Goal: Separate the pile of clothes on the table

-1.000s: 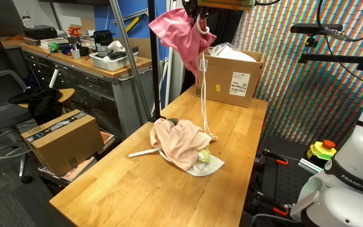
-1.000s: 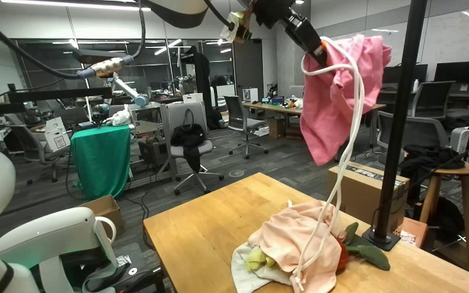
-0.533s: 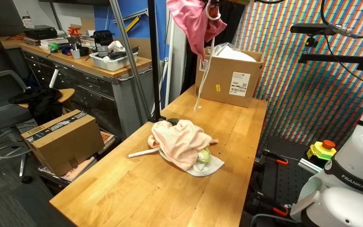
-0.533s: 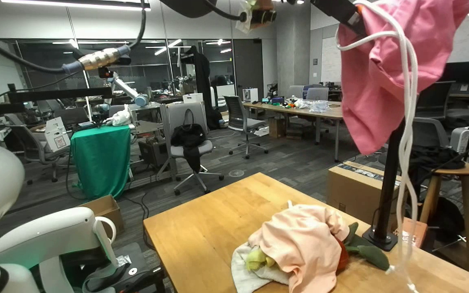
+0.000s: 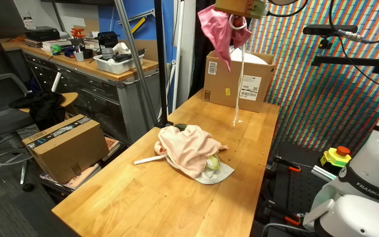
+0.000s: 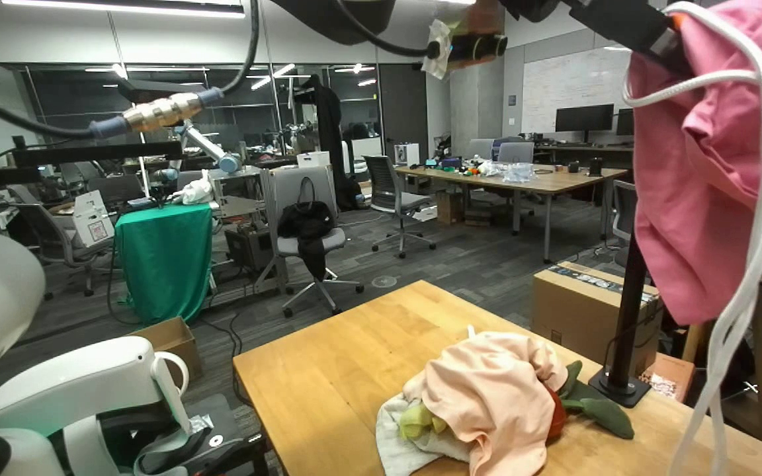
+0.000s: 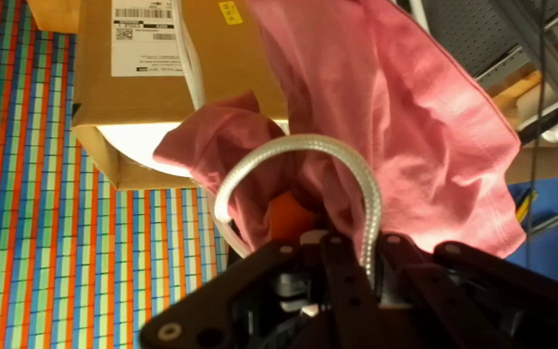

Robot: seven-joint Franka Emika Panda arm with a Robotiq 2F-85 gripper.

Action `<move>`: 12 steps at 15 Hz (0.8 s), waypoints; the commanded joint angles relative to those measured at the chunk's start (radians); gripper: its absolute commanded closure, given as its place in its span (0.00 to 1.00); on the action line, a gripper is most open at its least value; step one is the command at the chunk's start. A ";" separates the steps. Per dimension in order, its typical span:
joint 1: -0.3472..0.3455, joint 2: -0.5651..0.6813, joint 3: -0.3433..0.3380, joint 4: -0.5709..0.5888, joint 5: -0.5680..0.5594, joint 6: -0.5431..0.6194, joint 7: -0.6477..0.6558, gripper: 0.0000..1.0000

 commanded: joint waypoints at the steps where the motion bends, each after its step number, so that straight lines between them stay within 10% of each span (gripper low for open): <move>1: -0.002 0.009 -0.047 -0.023 -0.061 -0.044 0.028 0.94; 12: -0.057 -0.028 -0.214 -0.164 -0.076 -0.068 0.009 0.94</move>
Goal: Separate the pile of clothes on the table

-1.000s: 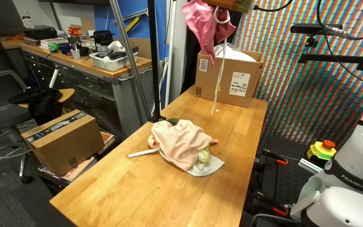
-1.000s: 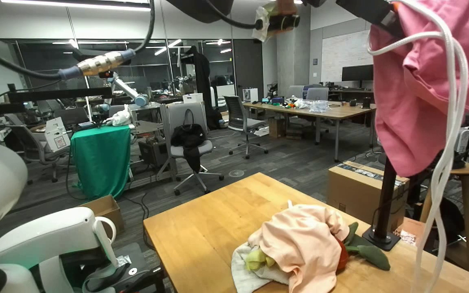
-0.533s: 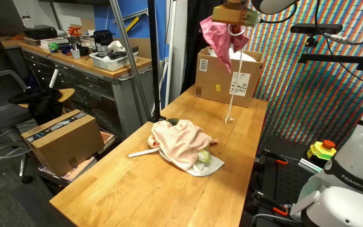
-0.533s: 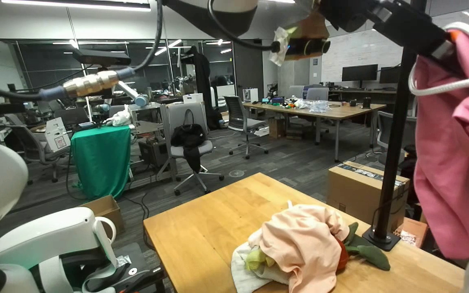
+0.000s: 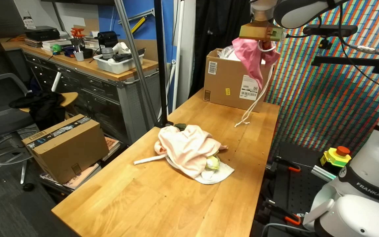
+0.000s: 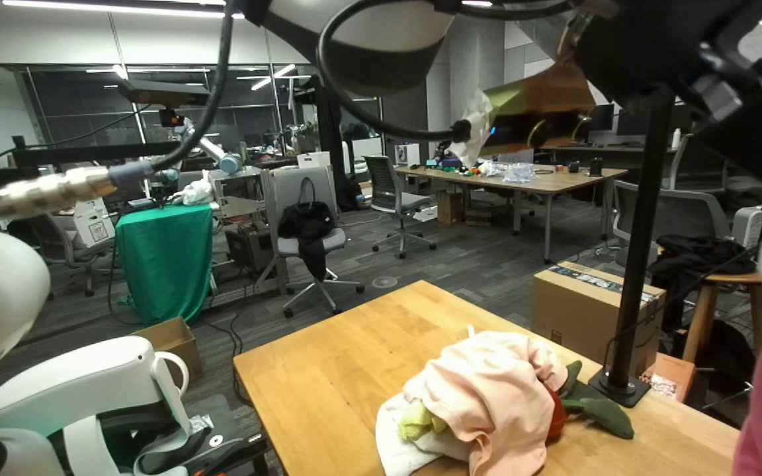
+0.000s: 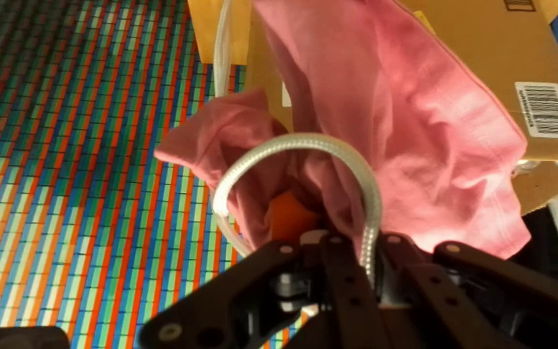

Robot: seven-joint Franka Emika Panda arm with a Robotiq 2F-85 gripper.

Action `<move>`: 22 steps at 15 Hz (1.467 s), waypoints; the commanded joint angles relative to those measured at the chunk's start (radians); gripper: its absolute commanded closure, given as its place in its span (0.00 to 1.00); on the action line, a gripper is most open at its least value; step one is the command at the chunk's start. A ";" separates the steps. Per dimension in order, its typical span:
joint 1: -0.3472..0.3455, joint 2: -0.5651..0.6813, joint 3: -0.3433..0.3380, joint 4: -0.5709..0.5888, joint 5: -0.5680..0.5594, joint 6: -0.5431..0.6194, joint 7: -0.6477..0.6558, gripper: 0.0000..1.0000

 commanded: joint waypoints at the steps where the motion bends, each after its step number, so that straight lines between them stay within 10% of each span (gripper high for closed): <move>1: -0.021 -0.038 -0.018 -0.025 -0.035 -0.020 0.000 0.94; 12: 0.011 -0.087 0.042 -0.014 -0.241 -0.358 0.091 0.94; 22: 0.096 0.112 0.017 0.020 -0.221 -0.215 0.088 0.94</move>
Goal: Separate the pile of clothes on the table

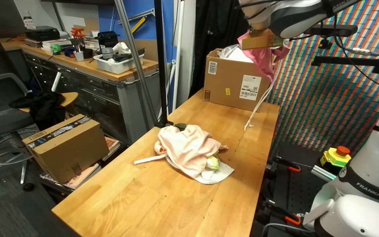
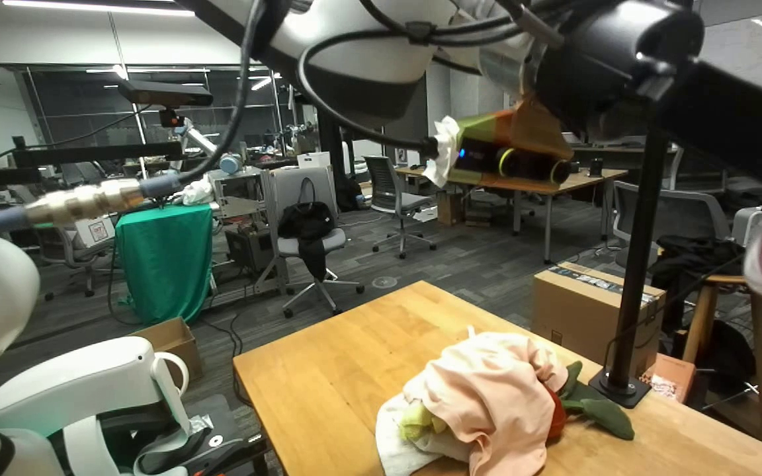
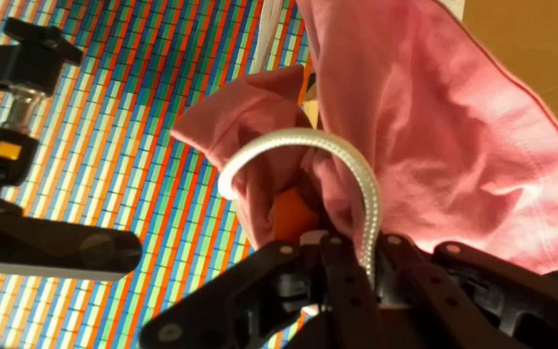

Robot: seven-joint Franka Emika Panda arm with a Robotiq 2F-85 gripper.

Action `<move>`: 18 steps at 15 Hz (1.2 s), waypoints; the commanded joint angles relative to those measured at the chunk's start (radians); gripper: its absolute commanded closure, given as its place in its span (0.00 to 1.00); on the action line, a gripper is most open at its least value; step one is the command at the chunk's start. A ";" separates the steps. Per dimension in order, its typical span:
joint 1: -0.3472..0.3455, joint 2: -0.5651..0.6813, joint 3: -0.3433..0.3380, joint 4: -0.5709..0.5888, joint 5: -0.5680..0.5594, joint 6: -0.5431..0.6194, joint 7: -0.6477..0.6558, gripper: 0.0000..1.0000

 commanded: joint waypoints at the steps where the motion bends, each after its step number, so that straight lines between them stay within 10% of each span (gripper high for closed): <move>1: 0.008 0.114 -0.036 0.044 -0.005 0.101 -0.005 0.94; 18: -0.015 0.675 -0.067 0.305 0.289 0.540 0.018 0.94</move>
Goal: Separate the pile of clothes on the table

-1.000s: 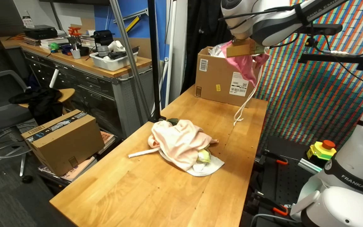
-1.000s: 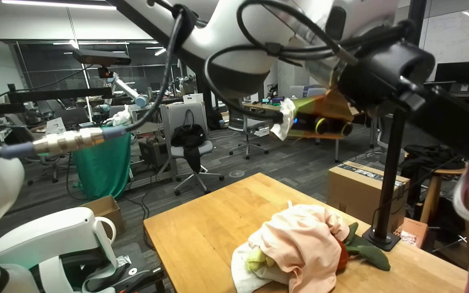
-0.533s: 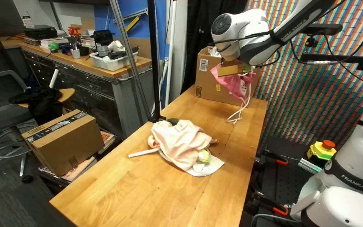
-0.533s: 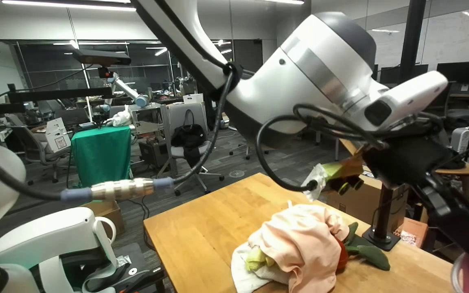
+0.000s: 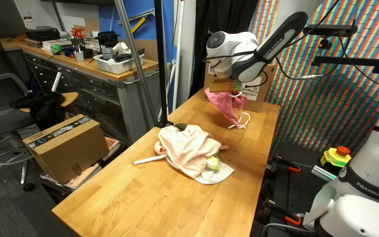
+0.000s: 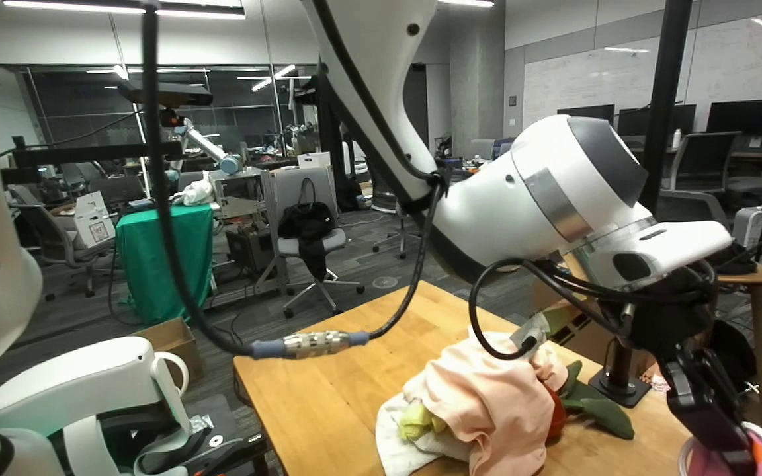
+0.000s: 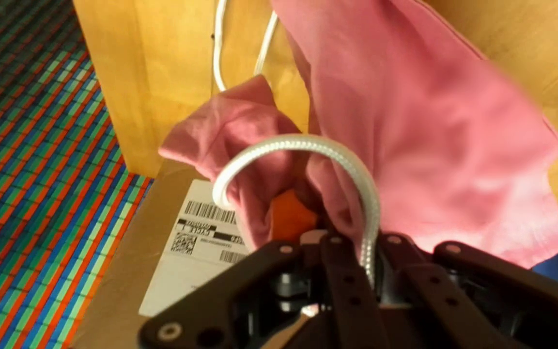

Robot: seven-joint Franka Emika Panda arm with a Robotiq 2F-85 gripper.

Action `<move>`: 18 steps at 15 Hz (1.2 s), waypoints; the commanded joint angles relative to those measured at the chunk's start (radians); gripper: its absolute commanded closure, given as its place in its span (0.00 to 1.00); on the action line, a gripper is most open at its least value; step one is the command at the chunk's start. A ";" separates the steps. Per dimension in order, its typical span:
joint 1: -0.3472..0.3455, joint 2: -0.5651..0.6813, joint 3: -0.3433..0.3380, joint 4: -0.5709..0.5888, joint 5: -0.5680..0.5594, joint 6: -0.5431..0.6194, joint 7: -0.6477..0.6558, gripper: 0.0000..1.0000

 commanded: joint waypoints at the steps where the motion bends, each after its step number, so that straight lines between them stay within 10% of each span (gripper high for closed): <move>1: 0.007 0.117 -0.008 0.114 0.090 0.062 0.025 0.94; 18: 0.114 0.393 -0.235 0.264 0.473 0.443 0.248 0.94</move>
